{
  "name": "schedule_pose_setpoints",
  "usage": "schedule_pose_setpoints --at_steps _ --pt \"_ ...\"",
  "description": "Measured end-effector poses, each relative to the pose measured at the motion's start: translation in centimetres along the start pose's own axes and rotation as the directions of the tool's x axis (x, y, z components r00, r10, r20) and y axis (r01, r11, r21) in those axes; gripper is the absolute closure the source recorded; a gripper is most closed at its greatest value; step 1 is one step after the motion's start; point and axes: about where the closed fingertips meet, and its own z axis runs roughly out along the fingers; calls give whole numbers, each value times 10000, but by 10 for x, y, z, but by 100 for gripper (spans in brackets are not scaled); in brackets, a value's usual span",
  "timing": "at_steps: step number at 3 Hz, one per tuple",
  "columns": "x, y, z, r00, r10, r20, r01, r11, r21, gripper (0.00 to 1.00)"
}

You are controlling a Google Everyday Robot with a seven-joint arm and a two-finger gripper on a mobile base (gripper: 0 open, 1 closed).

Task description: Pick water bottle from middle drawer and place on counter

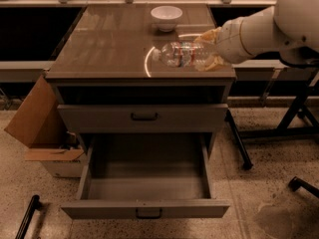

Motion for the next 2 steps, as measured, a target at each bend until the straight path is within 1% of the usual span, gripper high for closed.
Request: schedule_pose_setpoints --at_steps 1,2 --pt "3 -47 22 9994 329 -140 -328 9994 57 100" --pt "5 -78 54 9955 948 84 -948 9955 -27 100"
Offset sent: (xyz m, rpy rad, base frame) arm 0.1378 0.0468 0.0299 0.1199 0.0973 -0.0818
